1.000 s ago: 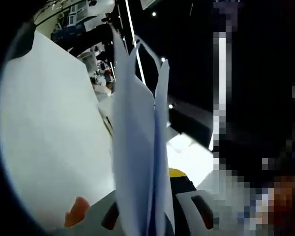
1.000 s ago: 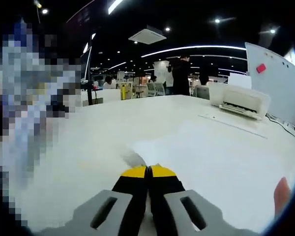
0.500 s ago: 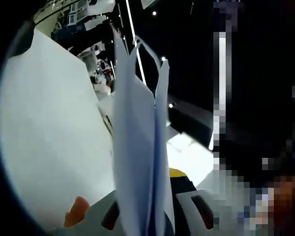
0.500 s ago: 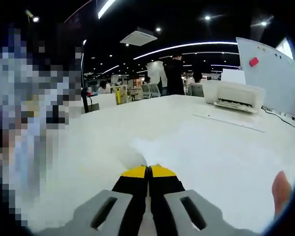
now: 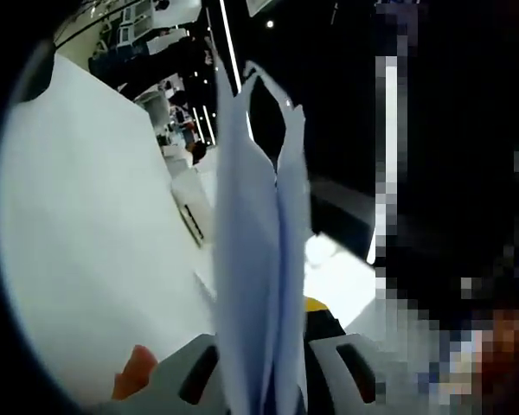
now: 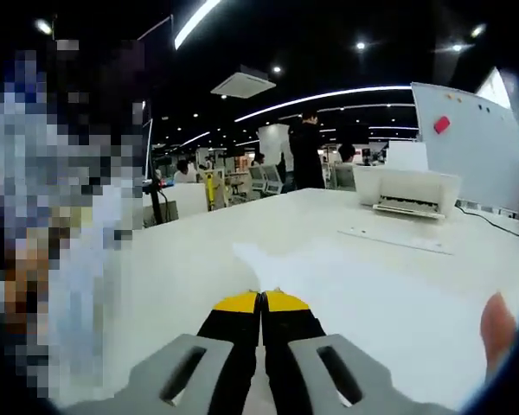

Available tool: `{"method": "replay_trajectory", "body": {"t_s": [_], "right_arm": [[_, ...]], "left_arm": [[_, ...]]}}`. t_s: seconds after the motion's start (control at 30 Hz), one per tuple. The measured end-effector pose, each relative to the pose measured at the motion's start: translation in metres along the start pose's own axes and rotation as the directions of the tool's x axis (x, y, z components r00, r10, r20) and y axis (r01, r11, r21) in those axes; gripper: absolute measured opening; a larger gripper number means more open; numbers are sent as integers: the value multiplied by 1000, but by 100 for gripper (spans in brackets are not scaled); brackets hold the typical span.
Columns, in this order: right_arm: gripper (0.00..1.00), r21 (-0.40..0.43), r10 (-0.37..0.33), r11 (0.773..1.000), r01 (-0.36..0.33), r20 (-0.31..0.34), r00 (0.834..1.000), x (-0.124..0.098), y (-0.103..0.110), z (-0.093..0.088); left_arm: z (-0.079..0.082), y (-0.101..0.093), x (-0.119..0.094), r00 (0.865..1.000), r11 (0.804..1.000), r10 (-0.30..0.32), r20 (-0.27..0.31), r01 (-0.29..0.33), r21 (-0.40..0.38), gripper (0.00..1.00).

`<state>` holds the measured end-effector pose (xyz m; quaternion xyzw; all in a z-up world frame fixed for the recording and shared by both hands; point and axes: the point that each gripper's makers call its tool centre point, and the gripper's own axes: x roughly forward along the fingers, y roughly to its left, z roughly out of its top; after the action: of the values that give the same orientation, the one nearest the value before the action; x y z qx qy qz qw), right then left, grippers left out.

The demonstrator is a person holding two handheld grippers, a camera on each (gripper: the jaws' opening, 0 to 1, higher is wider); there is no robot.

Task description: Organize the stack of printing papers by aligning and flattening the scattered papers on the table

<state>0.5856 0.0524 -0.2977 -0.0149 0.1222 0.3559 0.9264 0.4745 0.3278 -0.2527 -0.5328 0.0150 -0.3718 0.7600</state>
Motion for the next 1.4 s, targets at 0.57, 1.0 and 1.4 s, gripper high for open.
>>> {"method": "replay_trajectory", "body": {"t_s": [0.57, 1.0, 1.4], "right_arm": [[0, -87, 51, 995, -39, 143, 988, -38, 35, 80], [0, -134, 89, 989, -61, 208, 974, -63, 57, 121], [0, -132, 111, 988, -78, 265, 958, -81, 64, 155]], "left_arm": [[-5, -1, 10, 1000, 1000, -1, -17, 1, -4, 6], [-14, -8, 15, 999, 1000, -4, -32, 4, -1, 6], [-16, -6, 20, 999, 1000, -3, -38, 3, -10, 6]]}}
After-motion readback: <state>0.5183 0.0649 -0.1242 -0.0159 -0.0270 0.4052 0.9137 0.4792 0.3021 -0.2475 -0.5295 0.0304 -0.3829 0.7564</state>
